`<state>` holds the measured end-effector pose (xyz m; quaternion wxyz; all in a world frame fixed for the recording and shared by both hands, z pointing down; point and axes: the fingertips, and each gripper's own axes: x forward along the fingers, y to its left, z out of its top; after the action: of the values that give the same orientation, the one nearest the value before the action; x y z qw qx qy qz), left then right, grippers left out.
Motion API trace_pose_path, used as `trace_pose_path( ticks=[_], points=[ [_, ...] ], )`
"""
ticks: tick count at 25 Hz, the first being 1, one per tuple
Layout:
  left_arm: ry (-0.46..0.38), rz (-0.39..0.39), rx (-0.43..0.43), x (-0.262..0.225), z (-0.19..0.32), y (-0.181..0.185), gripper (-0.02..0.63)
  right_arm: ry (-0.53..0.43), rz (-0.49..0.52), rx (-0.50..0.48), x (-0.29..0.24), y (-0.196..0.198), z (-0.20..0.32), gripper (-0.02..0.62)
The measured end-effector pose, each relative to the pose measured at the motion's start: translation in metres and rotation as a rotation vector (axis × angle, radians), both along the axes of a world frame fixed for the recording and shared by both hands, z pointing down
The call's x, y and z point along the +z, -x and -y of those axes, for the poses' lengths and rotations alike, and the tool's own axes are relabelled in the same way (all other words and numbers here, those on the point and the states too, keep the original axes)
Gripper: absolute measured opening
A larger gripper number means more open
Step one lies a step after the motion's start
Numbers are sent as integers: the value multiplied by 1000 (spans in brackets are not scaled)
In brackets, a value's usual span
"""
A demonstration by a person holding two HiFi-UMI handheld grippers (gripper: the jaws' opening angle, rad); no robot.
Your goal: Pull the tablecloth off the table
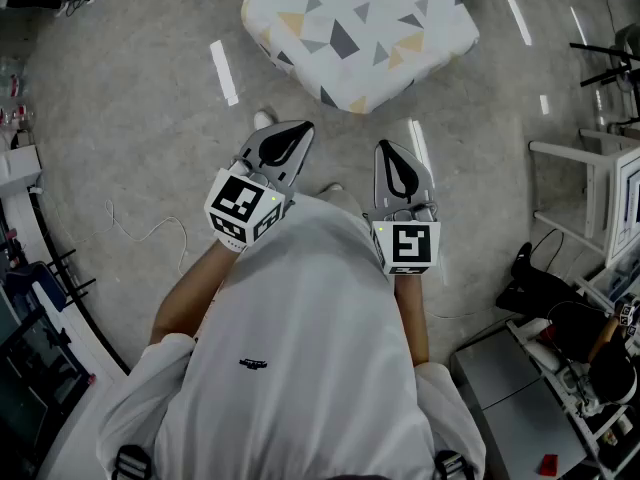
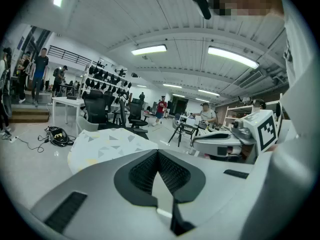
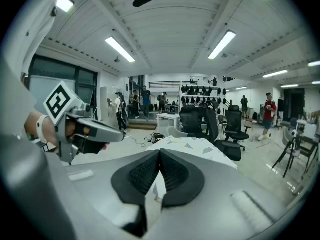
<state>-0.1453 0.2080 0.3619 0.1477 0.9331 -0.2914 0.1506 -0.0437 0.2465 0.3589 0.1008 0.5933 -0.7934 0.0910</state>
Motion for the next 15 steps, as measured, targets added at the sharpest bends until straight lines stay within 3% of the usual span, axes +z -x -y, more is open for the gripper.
trace_pose_path(
  ticks=[5,9,15],
  points=[
    [56,20,-4,-4,-93,-9,6,2,39,49,-11,-24,-61,14],
    [101,8,-29,6,-122,-5,6,1,66,78,-6,-27,-88,14],
    [113,-14,-17,4,-146,-28,6,8,100,83,2,-38,-125,14]
  ],
)
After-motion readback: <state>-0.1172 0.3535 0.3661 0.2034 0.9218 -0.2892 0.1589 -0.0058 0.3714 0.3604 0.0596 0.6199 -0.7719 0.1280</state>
